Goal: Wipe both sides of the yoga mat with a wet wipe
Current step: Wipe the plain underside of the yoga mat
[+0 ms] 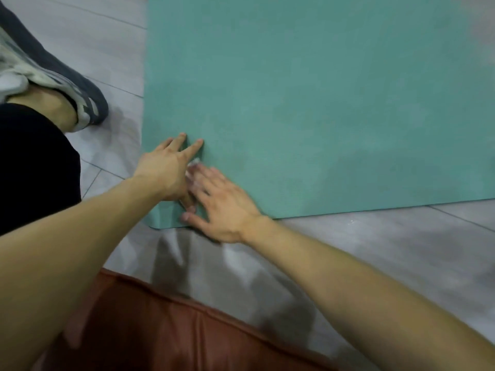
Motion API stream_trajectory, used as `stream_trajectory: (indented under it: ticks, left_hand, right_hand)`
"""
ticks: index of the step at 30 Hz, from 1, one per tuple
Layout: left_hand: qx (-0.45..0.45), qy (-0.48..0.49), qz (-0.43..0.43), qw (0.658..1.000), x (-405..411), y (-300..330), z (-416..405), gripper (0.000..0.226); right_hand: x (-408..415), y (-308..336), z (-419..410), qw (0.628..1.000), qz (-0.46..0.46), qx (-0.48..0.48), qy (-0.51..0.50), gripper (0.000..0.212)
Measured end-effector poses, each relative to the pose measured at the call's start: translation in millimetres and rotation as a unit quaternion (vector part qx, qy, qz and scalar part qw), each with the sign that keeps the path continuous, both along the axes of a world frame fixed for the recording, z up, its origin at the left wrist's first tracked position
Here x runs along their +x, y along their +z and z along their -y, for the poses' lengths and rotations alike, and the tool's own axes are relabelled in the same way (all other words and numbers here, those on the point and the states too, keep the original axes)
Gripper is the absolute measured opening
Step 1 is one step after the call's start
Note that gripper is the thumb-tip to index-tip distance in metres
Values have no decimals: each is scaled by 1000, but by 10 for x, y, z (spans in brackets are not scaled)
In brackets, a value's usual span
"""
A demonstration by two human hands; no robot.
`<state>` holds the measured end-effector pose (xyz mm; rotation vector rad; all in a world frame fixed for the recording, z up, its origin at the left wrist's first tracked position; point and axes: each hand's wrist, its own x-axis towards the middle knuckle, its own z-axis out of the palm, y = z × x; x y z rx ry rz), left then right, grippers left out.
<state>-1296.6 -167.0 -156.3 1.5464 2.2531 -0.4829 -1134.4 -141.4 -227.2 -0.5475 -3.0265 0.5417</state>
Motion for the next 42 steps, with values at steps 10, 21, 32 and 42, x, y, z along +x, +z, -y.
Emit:
stream_trajectory:
  ticks: [10,21,32,42]
  left_hand:
    - [-11,7,-6,1000,2,-21,-5,180]
    - [2,-17,4,1000,-36,-68,-13,178]
    - [62,-49,12,997,472,-57,327,57]
    - [86,-86,-53,991,769,-235,501,85]
  right_hand:
    - [1655,74,-2223,903,84,29,-421,96]
    - [896,-21,-287,999,-25,40,15,77]
    - [1523,-10,-1162,944,44,35,-326,106]
    - [1845,-93,-1001,982,-26,34,-183,74]
